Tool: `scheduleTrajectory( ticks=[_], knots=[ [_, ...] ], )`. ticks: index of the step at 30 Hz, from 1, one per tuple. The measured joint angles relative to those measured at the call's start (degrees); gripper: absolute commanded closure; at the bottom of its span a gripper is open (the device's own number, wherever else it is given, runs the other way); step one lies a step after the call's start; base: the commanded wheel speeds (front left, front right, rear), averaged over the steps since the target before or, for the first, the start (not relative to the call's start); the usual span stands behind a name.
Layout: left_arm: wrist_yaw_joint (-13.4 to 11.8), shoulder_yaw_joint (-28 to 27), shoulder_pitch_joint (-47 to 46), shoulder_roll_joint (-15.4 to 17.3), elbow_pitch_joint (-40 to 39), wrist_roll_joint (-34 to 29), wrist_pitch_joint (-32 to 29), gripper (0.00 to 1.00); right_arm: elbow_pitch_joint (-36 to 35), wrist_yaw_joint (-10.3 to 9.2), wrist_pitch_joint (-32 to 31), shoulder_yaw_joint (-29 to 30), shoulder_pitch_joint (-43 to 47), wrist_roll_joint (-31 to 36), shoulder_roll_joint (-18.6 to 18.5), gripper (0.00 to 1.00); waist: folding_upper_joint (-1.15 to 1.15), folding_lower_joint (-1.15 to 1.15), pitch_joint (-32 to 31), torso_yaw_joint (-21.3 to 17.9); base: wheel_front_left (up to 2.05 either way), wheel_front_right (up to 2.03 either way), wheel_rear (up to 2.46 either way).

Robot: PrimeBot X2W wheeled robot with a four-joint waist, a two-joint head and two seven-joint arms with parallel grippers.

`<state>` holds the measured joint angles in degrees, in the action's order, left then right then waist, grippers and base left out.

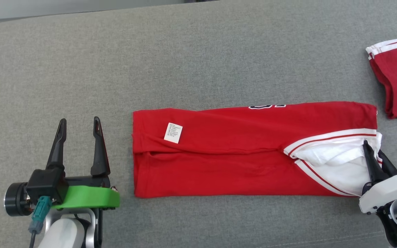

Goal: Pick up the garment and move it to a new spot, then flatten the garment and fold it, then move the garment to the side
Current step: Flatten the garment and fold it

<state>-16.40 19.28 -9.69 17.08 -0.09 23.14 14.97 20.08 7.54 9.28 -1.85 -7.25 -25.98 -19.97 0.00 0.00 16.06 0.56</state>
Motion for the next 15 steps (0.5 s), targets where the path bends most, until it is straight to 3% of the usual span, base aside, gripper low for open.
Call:
scheduleTrajectory(
  ticks=[3,7,15],
  knots=[
    [-0.07,0.14,0.73,0.03,-0.11,0.01,-0.01,0.0,-1.55,-0.01,-1.97,-0.09,-0.05,0.96,-0.49,1.0,0.0,0.0,-1.33,-0.07,0.0,0.0,0.0],
    [-0.22,0.33,1.21,0.2,-0.18,0.02,-0.26,0.0,-8.69,-0.03,-6.42,-3.44,-1.23,2.67,0.32,1.0,0.0,0.0,-2.77,-0.06,0.0,0.0,0.0],
    [-0.24,1.04,1.61,0.12,-0.26,0.43,-0.59,0.0,-19.73,-0.03,-14.82,-17.11,-5.69,3.47,5.97,1.0,0.0,0.0,-4.31,1.0,0.0,0.0,0.0]
  ],
)
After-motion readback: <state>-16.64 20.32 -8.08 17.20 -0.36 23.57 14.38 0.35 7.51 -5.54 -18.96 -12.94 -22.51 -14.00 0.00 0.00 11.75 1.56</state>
